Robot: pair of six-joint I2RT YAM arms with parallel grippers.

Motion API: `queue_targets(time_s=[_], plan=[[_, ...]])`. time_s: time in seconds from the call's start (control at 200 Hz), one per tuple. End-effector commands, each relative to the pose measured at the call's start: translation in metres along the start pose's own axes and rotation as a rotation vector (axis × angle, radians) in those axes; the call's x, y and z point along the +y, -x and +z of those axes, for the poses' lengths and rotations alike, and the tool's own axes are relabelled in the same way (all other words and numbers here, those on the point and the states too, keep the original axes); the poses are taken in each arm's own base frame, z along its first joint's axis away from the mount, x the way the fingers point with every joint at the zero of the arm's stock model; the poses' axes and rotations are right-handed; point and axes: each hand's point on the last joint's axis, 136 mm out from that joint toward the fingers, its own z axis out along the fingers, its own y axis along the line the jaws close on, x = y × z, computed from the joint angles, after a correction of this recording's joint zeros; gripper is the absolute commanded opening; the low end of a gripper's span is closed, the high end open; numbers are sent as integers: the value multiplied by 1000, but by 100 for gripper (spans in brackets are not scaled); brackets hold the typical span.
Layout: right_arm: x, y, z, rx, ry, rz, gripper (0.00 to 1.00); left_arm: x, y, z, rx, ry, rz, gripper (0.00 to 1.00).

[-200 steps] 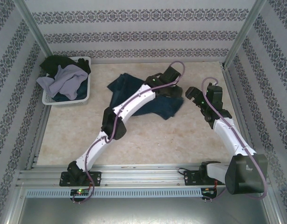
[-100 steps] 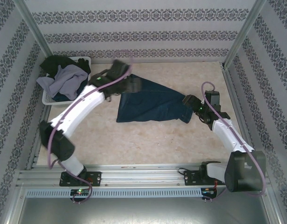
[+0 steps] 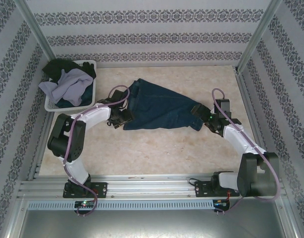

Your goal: Fold and stack the skirts

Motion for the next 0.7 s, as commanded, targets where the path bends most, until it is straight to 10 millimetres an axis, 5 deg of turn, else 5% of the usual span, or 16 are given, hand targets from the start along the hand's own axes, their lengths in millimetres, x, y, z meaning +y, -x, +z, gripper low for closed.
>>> queue_targets(time_s=[0.0, 0.145, 0.415, 0.5, 0.6, 0.694], plan=[[-13, -24, 9, 87, -10, 9, 98, -17, 10, 13, -6, -66, -14, 64], [-33, -41, 15, 125, -71, 86, 94, -6, 1, 29, 38, -30, -33, 61], [-20, -44, 41, 169, 3, 68, 76, 1, -4, 37, 43, -33, -51, 40], [-17, -38, 48, 151, 0, 32, 62, -4, -5, 36, 47, -59, -50, 26], [-15, -24, 47, 95, -17, -9, 33, -10, 2, 25, 24, -72, -22, 0], [4, -6, 30, 26, 34, -75, 11, -20, 16, -4, -54, -96, 17, 0]])
